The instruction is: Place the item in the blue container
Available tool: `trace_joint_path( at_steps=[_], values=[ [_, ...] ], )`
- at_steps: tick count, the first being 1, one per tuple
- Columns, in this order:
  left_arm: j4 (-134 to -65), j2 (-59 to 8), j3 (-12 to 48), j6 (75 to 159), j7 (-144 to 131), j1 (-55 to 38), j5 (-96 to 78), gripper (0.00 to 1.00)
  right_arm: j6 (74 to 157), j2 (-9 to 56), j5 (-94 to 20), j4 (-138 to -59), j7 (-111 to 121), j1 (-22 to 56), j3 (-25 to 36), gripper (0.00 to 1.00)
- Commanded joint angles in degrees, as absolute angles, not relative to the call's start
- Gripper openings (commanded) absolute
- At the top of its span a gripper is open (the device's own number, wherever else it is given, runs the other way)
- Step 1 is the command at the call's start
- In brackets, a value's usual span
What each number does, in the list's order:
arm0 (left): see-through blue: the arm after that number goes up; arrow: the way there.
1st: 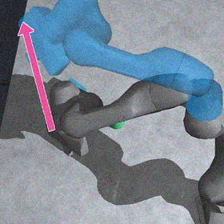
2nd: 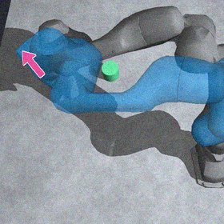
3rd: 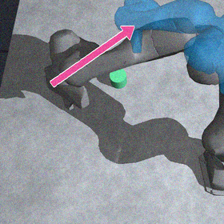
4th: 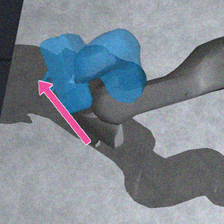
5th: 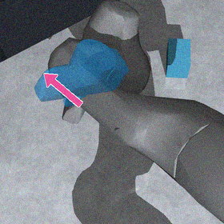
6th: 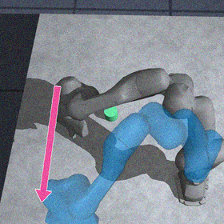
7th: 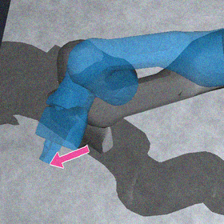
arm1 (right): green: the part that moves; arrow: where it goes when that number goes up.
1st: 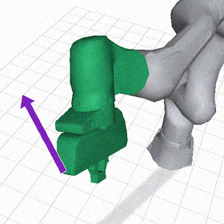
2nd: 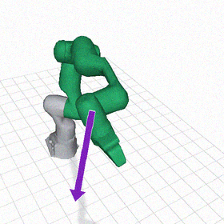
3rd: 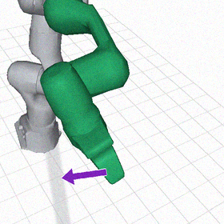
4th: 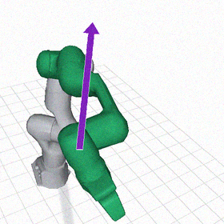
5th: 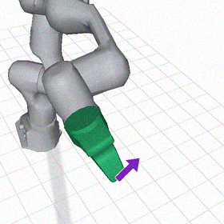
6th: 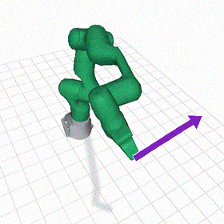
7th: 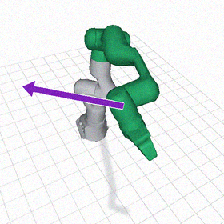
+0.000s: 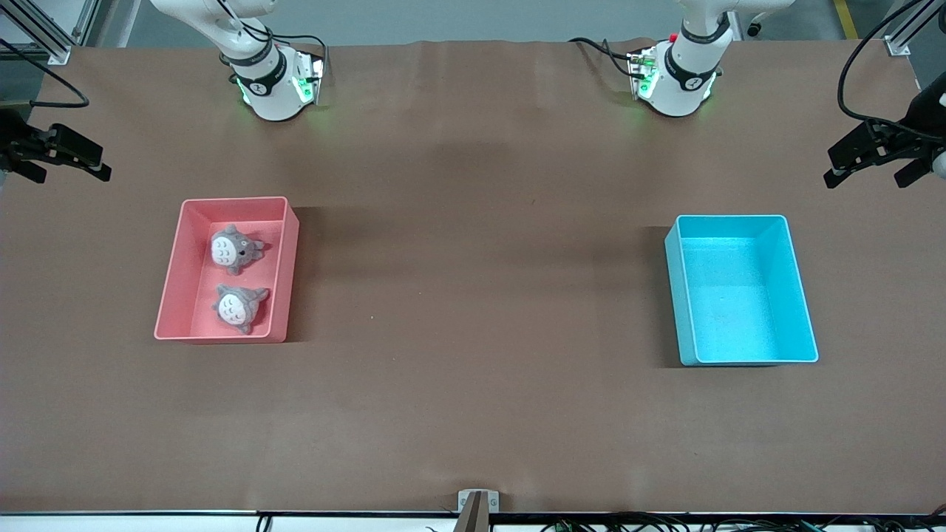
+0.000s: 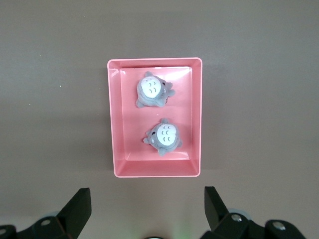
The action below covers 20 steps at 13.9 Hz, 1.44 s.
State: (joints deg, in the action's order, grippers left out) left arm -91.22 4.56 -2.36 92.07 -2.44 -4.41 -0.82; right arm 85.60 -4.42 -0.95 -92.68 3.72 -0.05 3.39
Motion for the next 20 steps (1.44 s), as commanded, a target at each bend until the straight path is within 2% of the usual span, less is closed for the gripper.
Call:
trace_joint_path(
  at_steps=[1,7,11,14,16,18,20],
  values=[
    [-92.1,5.9,-1.8,91.7,-2.6,-4.0,-0.6,1.00,86.3,-5.8,-0.8,-94.3,2.9,-0.3,3.3,1.00],
    [-92.1,5.9,-2.0,91.8,-2.7,-4.0,-0.8,1.00,85.8,-5.6,-0.8,-92.8,2.8,-0.3,3.3,1.00],
    [-92.1,5.7,-2.1,91.4,-2.9,-4.0,-0.8,1.00,85.7,-2.9,-1.0,-91.8,3.1,-2.3,3.6,1.00],
    [-92.0,5.3,-2.0,91.5,-3.0,-4.0,-0.8,1.00,88.9,-1.2,-1.0,-91.8,3.4,-3.0,3.5,1.00],
    [-92.0,5.2,-2.0,91.5,-3.0,-4.0,-0.8,1.00,92.5,2.1,-0.7,-91.8,4.7,-3.6,3.5,1.00],
    [-92.0,5.1,-2.0,91.5,-3.0,-4.0,-0.9,1.00,92.6,5.7,-0.5,-92.0,4.7,-4.0,3.6,1.00],
    [-92.0,5.1,-2.0,91.4,-3.0,-4.0,-0.9,1.00,95.5,6.4,-1.2,-95.2,4.2,-4.7,3.5,1.00]
  ],
)
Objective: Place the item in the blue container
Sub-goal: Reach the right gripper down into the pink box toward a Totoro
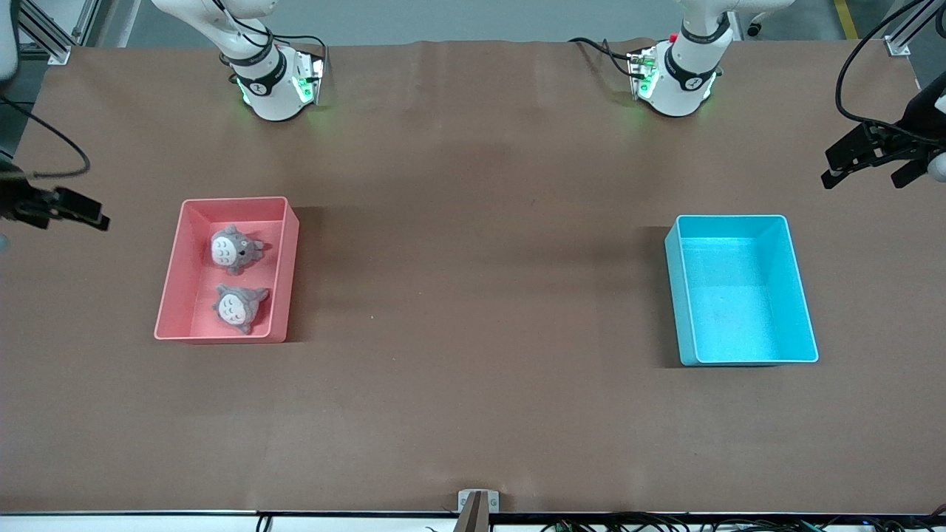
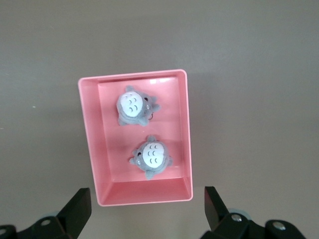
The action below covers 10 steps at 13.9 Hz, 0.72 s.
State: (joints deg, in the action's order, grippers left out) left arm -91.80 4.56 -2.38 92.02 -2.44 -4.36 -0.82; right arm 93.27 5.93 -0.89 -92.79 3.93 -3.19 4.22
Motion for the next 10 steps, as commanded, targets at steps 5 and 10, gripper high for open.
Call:
trace_joint_path(
  at_steps=[5,10],
  values=[
    [-92.2,5.1,-2.0,91.4,-2.9,-4.0,-0.8,1.00,110.4,4.2,-2.2,-112.1,4.1,-5.7,3.5,1.00],
    [-92.4,4.9,-2.0,91.4,-2.8,-4.0,-0.8,1.00,129.3,1.8,-4.0,-130.1,4.0,-5.6,3.4,1.00]
  ],
)
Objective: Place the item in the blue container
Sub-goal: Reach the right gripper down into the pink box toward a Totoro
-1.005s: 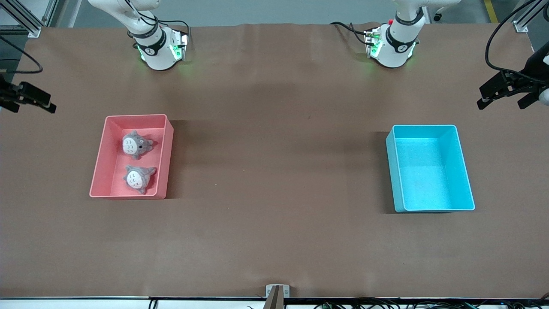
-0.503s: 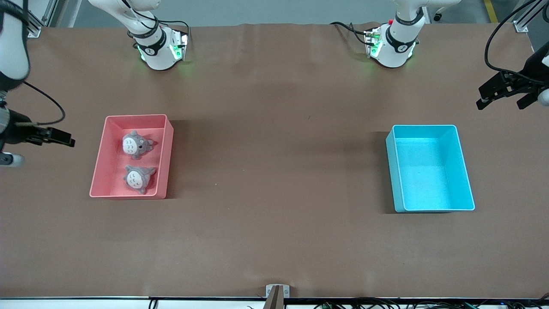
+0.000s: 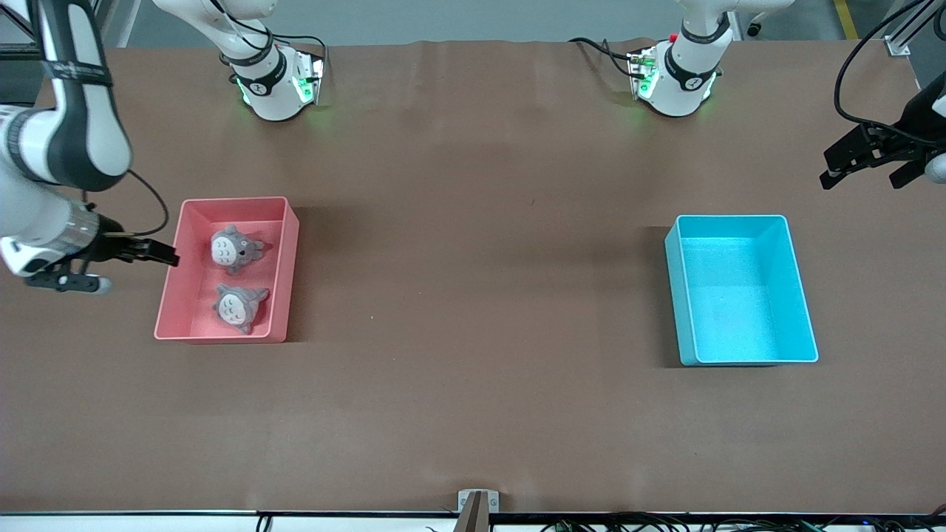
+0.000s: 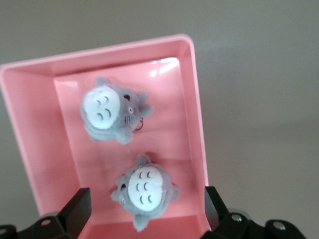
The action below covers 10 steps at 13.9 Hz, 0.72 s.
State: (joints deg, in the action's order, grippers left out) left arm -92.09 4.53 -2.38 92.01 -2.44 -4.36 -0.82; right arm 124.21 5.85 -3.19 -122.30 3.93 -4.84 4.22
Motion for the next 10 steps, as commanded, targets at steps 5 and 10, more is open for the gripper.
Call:
trace_joint_path(
  at_steps=[5,10],
  values=[
    [-92.5,4.8,-2.0,91.5,-2.7,-4.0,-0.8,1.00,133.0,1.8,-5.4,-135.2,-6.9,-4.5,3.3,1.00],
    [-92.6,4.4,-2.0,91.4,-2.4,-4.0,-0.9,1.00,146.4,1.9,-5.4,-144.1,-7.4,-3.5,3.2,1.00]
  ],
)
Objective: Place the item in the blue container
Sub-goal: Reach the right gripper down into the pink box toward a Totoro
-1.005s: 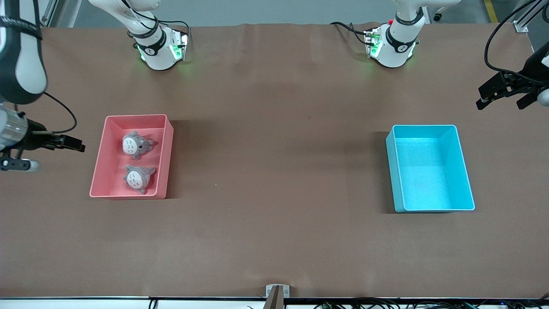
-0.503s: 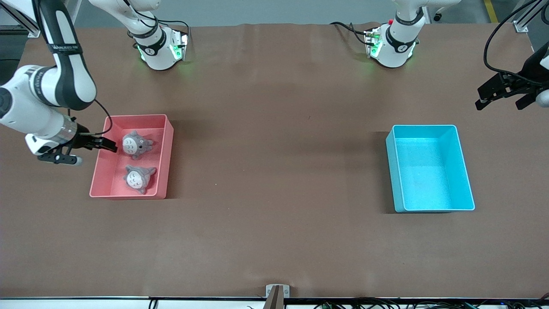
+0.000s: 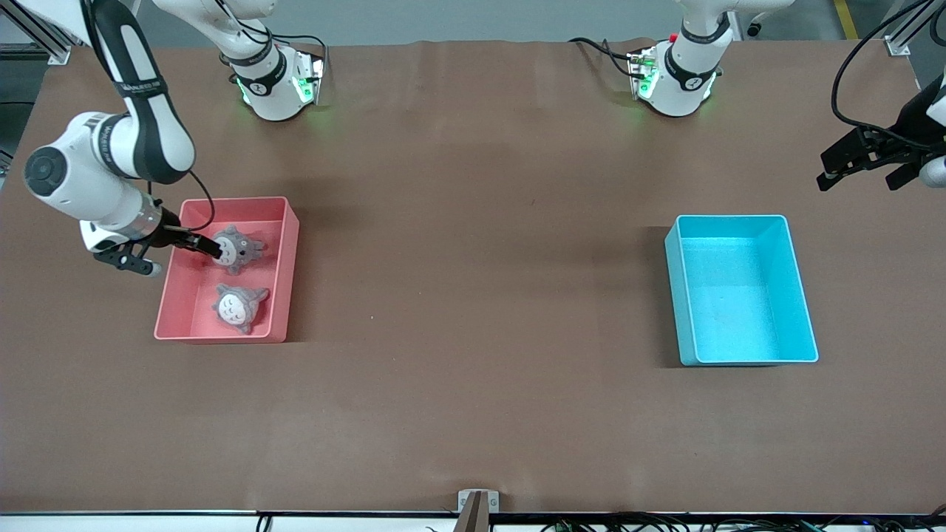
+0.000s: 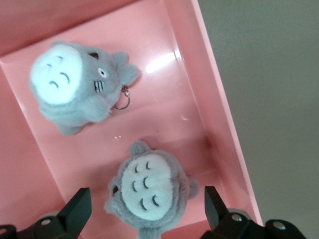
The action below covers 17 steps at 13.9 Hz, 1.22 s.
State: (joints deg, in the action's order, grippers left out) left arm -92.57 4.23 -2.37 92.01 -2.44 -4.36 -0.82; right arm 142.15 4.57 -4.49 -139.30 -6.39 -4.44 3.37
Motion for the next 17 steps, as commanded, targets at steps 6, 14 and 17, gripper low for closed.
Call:
trace_joint_path(
  at_steps=[6,14,17],
  values=[
    [-92.7,3.7,-2.0,91.5,-2.3,-4.0,-0.9,1.00,148.6,3.3,-5.5,-144.8,-9.1,-2.2,3.2,1.00],
    [-92.7,3.1,-1.9,91.5,-2.2,-4.0,-0.9,1.00,152.0,8.2,-5.5,-144.8,-9.1,-2.5,3.3,1.00],
    [-92.7,3.1,-2.0,91.4,-2.3,-4.0,-0.9,1.00,154.9,11.1,-5.5,-144.8,-9.1,-2.7,3.3,1.00]
  ],
)
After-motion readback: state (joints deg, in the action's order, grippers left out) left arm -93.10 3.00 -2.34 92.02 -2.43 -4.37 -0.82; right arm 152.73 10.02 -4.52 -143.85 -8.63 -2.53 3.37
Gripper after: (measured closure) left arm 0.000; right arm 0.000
